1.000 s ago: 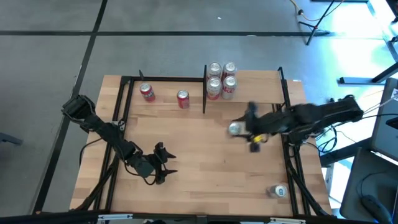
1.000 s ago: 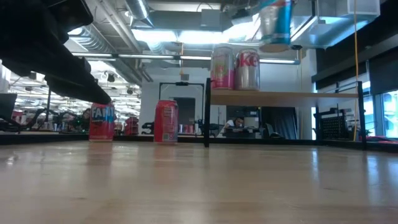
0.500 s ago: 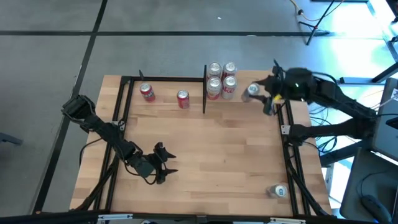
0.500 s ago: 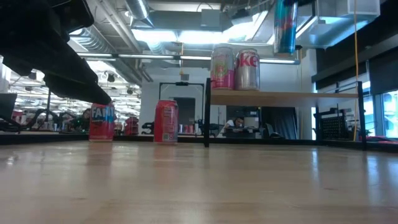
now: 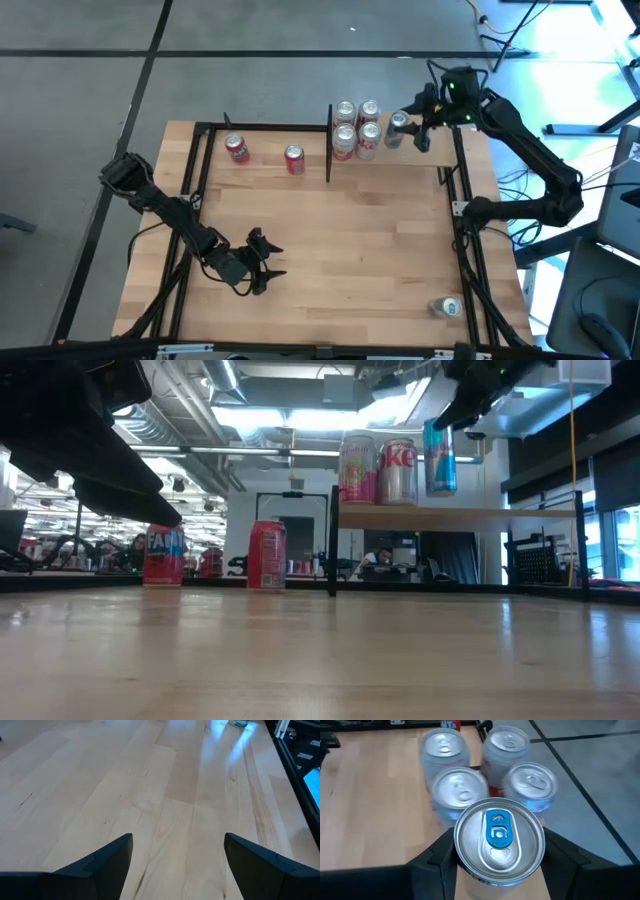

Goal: Place canned beverage on shelf
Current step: Put the left blue soda can on the shelf, then put the blue soda can on the shelf aligned with the other blue soda can

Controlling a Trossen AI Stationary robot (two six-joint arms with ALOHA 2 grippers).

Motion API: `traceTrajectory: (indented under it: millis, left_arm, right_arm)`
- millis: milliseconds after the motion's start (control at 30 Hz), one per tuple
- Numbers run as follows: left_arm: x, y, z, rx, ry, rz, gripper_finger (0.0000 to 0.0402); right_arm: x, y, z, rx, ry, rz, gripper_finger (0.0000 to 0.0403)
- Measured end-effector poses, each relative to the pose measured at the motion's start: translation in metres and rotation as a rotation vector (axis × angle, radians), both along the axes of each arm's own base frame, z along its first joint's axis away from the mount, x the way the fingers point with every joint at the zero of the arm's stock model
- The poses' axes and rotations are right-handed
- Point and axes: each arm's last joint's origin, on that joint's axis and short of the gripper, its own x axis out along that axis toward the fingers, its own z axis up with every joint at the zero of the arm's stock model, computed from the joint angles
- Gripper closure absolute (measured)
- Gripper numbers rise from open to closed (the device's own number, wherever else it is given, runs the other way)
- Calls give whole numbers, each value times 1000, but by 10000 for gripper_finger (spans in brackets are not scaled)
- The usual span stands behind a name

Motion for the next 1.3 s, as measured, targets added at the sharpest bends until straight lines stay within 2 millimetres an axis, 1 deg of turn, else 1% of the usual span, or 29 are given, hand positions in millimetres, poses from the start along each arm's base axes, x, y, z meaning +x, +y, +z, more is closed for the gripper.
traceTrajectory:
  millis: [100,267,400,533,667,733,1033,1100,1167,1300]
  left_arm:
    - [0,0,0,0,0,0,102]
    - [0,0,0,10,-7,14,102]
    - [0,1,0,11,-8,17,102]
    - [0,1,0,12,-8,17,102]
    - [0,1,0,12,-8,17,102]
    - [0,1,0,12,-8,17,102]
    - [0,0,0,-5,5,-10,102]
    - [0,0,0,-5,5,-10,102]
    - [0,0,0,-5,5,-10,102]
    - [0,0,0,-5,5,-10,102]
  right_arm:
    - [-1,-18,-6,12,-11,-10,208]
    - [4,-39,-15,12,-23,-10,208]
    - [7,-50,-25,33,-5,-16,208]
    - [12,-56,-31,46,0,-9,208]
    - [14,-58,-31,56,-17,10,208]
    - [14,-58,-32,64,-18,15,202]
    - [11,-56,-30,70,-1,-42,106]
    - [7,-51,-23,46,-3,-58,92]
    - [3,-46,-11,26,-9,-75,83]
    - [-6,-33,12,60,-33,-102,73]
